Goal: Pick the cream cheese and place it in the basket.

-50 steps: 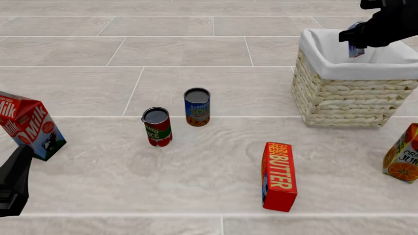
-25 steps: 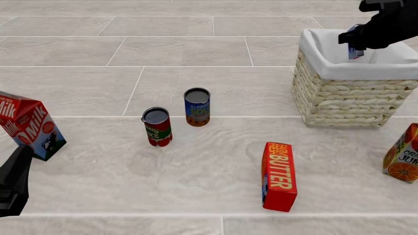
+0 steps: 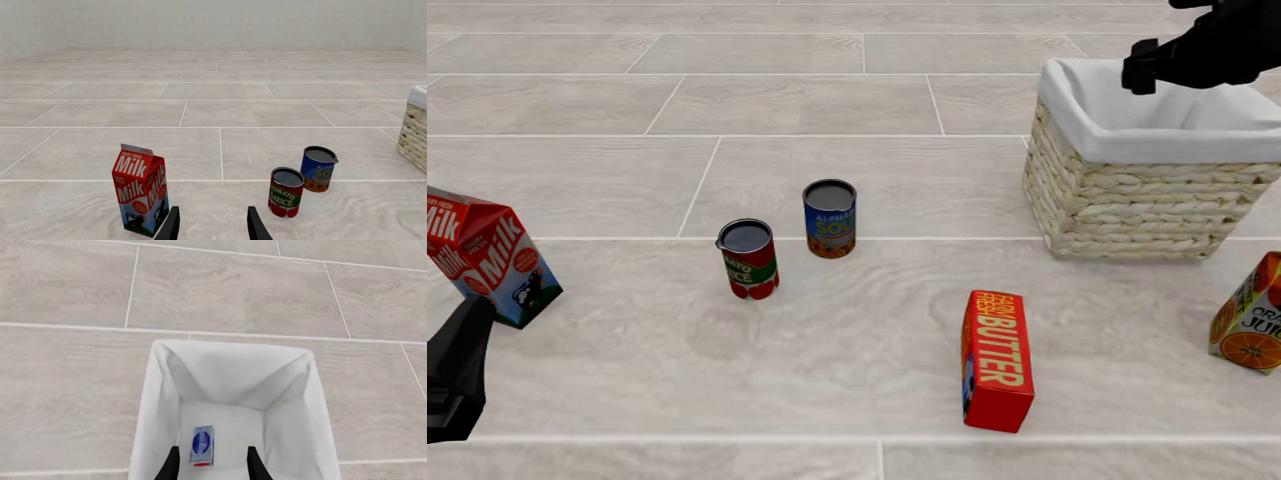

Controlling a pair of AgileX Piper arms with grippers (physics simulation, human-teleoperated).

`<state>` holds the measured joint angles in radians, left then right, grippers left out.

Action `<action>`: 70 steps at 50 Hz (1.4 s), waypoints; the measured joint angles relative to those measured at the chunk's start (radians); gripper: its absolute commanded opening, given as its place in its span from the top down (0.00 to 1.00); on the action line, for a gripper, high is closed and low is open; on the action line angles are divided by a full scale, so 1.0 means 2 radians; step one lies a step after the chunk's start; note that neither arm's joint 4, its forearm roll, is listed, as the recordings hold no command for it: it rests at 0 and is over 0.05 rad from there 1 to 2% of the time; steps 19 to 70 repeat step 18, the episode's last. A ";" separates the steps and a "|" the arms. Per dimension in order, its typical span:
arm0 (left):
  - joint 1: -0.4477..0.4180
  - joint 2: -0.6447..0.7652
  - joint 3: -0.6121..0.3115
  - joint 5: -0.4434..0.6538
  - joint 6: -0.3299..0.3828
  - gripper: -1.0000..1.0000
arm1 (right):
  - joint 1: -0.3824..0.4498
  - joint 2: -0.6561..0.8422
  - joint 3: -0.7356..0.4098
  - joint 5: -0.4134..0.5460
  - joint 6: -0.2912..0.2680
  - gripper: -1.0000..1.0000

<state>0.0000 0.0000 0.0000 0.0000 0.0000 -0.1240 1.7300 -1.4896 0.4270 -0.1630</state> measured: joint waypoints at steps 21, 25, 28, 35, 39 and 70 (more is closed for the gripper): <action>0.000 0.000 0.000 0.000 0.000 0.00 | 0.005 -0.107 0.096 -0.041 -0.032 0.00; 0.000 0.000 0.000 0.000 0.000 0.00 | 0.005 -0.107 0.096 -0.041 -0.032 0.00; 0.000 0.000 0.000 0.000 0.000 0.00 | 0.005 -0.107 0.096 -0.041 -0.032 0.00; 0.000 0.000 0.000 0.000 0.000 0.00 | 0.005 -0.107 0.096 -0.041 -0.032 0.00; 0.000 0.000 0.000 0.000 0.000 0.00 | 0.005 -0.107 0.096 -0.041 -0.032 0.00; 0.000 0.000 0.000 0.000 0.000 0.00 | 0.005 -0.107 0.096 -0.041 -0.032 0.00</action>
